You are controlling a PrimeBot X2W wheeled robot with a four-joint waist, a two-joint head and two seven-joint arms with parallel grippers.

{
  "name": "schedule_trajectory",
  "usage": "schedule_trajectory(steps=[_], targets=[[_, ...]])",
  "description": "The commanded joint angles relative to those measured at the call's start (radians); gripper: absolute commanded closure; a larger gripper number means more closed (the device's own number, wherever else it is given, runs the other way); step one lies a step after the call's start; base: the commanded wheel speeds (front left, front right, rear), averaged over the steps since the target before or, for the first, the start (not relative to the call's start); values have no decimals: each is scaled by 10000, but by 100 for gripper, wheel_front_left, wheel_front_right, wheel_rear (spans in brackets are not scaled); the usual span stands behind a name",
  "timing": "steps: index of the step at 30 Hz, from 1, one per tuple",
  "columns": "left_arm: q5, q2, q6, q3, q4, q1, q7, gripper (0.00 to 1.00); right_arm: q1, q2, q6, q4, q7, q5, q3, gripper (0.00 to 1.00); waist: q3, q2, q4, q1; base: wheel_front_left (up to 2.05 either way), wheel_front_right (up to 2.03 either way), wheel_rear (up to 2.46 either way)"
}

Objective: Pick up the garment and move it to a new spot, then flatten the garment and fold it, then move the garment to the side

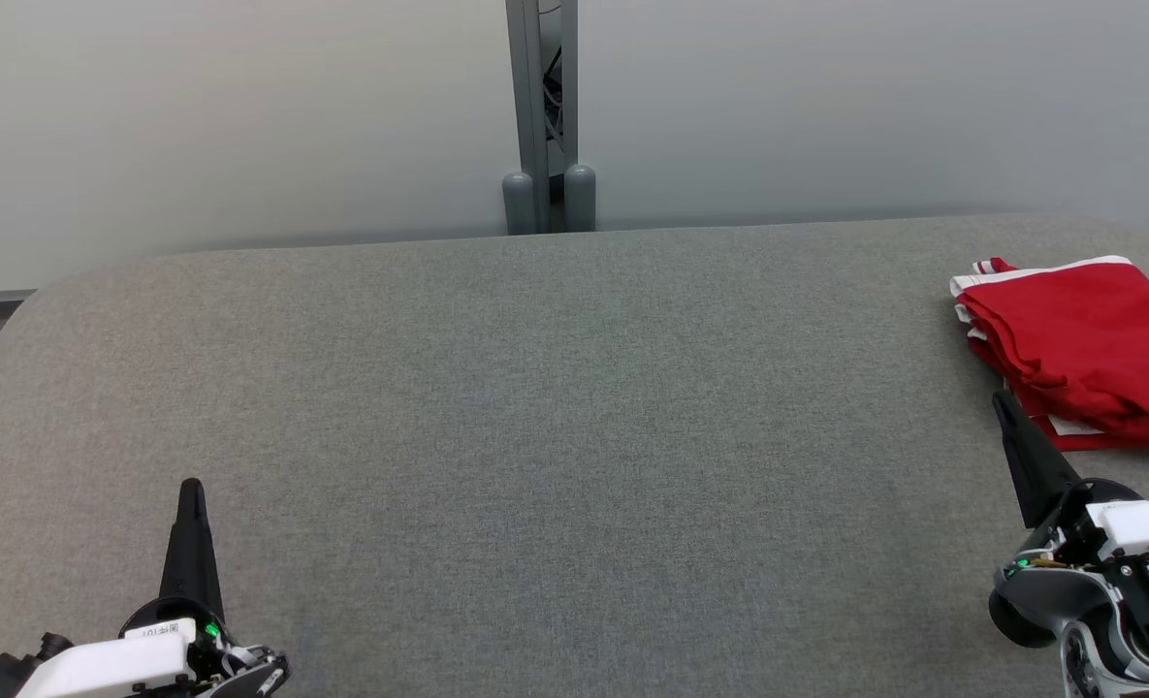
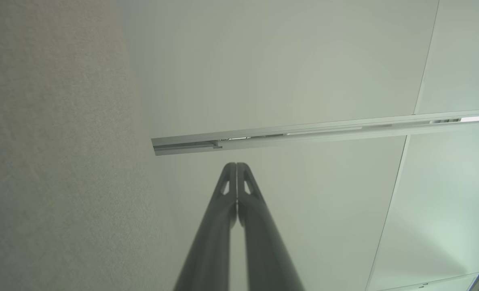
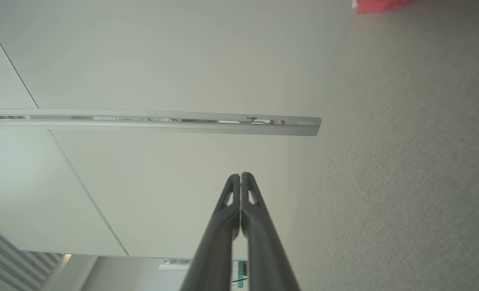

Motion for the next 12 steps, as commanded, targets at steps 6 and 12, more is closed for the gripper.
schedule_trajectory(steps=[6,12], targets=[[-33,64,-32,33,-28,-119,25,100,-75,-31,0,2,32,-14,-30,100,0,0,0,0,0,0,0],[-33,64,-32,33,-28,-119,24,100,-74,-30,0,2,33,-16,-31,100,0,0,0,0,0,0,0]])
